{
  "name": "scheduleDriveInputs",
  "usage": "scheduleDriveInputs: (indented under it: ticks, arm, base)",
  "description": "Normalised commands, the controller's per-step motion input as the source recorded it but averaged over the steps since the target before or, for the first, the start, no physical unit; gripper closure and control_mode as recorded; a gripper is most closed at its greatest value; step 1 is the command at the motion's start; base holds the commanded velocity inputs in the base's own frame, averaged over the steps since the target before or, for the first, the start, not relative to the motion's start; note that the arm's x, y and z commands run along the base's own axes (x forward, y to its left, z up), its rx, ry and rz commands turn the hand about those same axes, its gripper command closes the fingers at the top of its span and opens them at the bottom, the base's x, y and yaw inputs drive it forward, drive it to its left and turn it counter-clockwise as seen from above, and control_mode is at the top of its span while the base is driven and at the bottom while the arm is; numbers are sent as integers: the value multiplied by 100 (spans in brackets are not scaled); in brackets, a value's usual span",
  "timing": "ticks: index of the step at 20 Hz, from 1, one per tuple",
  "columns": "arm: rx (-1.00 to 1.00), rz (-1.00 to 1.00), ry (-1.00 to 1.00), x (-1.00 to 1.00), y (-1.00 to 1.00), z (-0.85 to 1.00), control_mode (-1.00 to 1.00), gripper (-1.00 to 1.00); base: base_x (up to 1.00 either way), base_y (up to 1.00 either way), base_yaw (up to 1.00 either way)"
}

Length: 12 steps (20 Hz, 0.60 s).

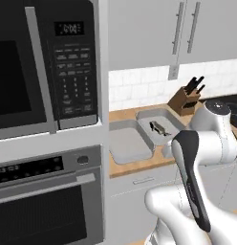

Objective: Place one lemon wedge and one fish in each tupperware on the nearby counter, to pack two identical lunches.

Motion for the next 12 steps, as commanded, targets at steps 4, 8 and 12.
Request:
scheduleDriveInputs:
  ticks: [4, 8, 12]
  arm:
    - [0, 0, 0, 0, 0, 0, 100, 100]
    - [4, 3, 2, 25, -22, -1, -100, 100]
    - [10, 6, 4, 100, -75, -8, -100, 100]
  base:
    - [100, -52, 21]
    - [75, -46, 14]
    - [0, 0, 0]
